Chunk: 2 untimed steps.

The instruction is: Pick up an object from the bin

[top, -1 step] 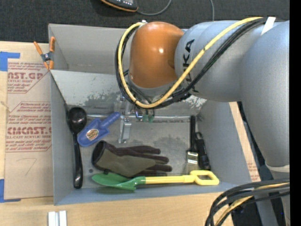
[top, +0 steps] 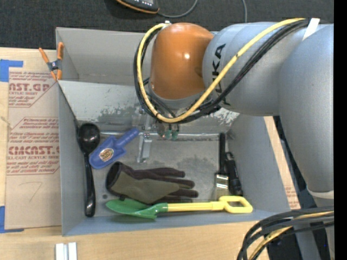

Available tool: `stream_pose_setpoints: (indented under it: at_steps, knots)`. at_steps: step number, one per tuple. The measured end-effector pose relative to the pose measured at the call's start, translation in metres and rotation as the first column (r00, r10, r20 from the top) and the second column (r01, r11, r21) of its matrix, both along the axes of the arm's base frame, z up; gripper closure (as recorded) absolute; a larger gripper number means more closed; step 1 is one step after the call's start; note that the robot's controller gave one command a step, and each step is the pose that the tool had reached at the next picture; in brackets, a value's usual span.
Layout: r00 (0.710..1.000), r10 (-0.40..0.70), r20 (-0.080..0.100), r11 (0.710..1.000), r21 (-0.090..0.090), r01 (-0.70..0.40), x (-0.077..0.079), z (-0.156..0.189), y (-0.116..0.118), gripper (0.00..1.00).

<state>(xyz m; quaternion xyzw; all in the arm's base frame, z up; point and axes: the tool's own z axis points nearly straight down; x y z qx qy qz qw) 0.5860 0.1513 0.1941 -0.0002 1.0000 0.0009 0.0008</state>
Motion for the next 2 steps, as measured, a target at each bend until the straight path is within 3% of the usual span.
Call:
stream_pose_setpoints:
  at_steps: [1,2]
  knots:
    - [0.958,0.285,0.0,0.958,-0.001,-0.285,-0.059,-0.108,-0.09,0.0]
    - [0.938,0.347,0.009,0.938,-0.001,-0.347,-0.068,-0.075,-0.1,0.0]
